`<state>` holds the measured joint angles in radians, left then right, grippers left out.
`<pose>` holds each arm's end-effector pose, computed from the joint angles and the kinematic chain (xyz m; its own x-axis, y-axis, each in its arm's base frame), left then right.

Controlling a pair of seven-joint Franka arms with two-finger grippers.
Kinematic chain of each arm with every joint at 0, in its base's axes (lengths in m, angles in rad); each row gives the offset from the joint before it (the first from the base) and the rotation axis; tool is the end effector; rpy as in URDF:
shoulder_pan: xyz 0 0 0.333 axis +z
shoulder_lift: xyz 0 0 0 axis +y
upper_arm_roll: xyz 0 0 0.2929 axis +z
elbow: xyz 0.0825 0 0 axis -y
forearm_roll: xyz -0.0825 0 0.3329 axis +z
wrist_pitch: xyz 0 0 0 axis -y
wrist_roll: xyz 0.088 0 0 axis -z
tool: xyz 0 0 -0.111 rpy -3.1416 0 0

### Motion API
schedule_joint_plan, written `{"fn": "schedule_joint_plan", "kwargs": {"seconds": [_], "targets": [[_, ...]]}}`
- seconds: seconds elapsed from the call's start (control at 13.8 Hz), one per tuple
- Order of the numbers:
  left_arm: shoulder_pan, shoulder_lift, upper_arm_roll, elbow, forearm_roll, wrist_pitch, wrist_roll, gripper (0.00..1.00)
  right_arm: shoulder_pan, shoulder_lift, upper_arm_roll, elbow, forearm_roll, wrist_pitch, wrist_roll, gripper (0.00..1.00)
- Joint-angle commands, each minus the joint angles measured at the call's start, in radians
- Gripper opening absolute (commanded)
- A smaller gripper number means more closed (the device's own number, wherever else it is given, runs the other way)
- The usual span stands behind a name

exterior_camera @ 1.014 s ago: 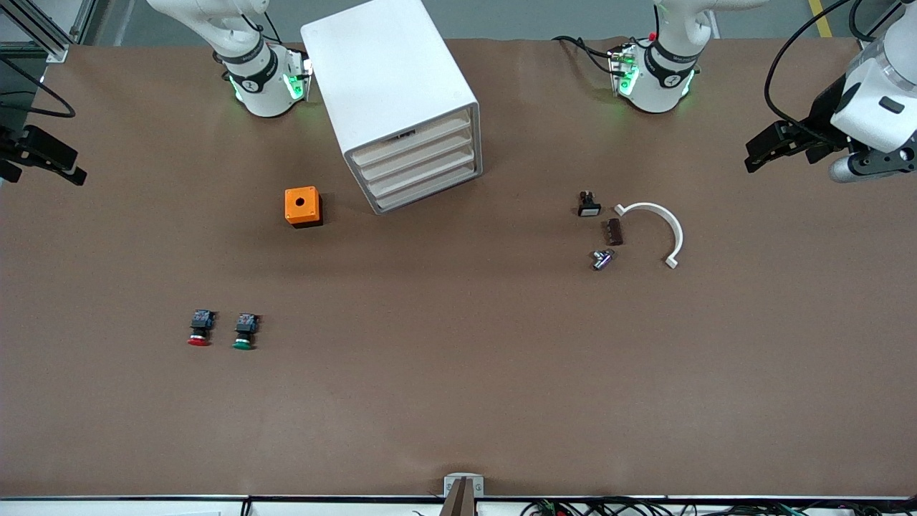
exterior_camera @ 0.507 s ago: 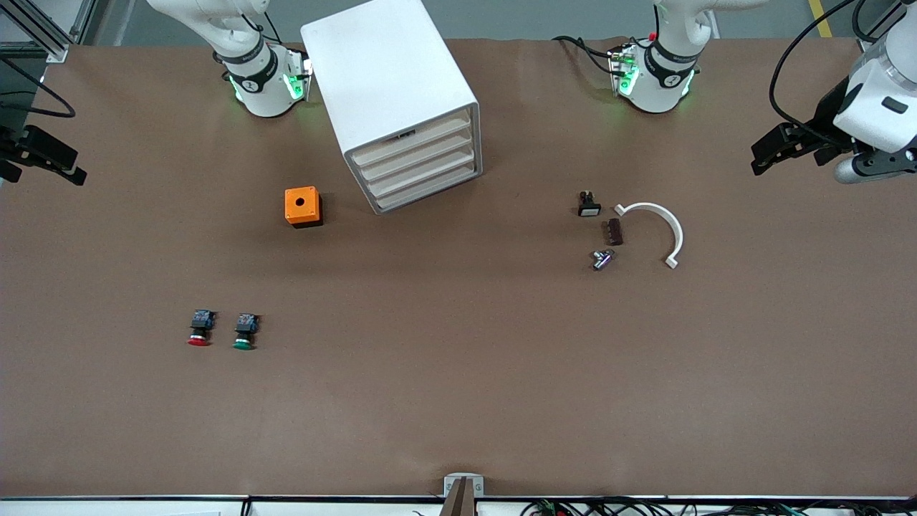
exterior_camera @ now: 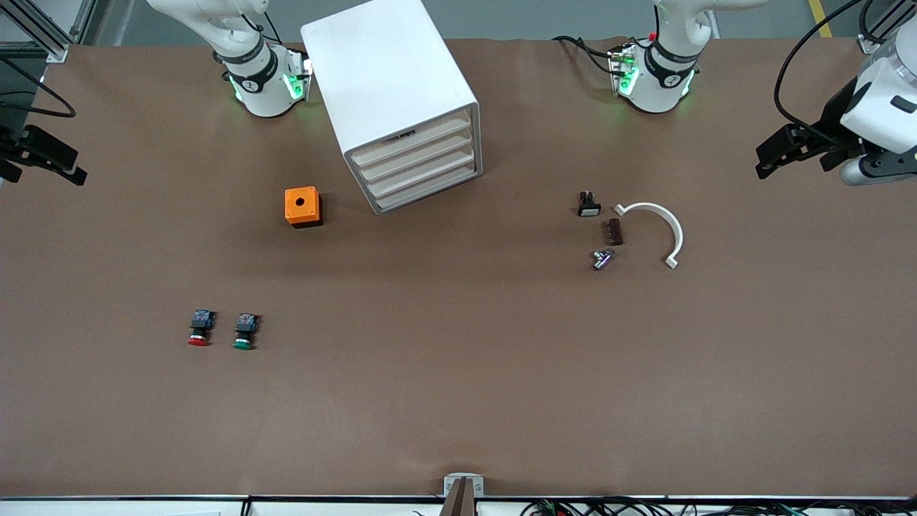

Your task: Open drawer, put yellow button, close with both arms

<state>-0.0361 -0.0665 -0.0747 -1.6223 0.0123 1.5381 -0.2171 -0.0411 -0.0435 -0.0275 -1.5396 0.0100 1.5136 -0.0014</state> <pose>0.4776 -0.0530 0.6056 0.9942 0.1067 -0.0137 0.1064 -0.9941 -0.0207 0.4843 -0.0325 0.6269 0.9976 -0.0666 0.0175 -0.0664 -0.9977 -0.0111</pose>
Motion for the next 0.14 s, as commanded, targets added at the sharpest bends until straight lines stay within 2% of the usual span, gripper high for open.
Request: {"fn": "schedule_joint_plan", "kwargs": {"seconds": [0.0, 0.07], "targets": [[-0.002, 0.017, 0.001, 0.033, 0.020, -0.006, 0.016, 1.00, -0.003, 0.002, 0.006, 0.010, -0.013, -0.003, -0.009, 1.00], [-0.004, 0.017, 0.001, 0.030, 0.020, -0.006, 0.015, 1.00, -0.003, 0.002, 0.006, 0.012, -0.013, -0.003, -0.009, 1.00]]}}
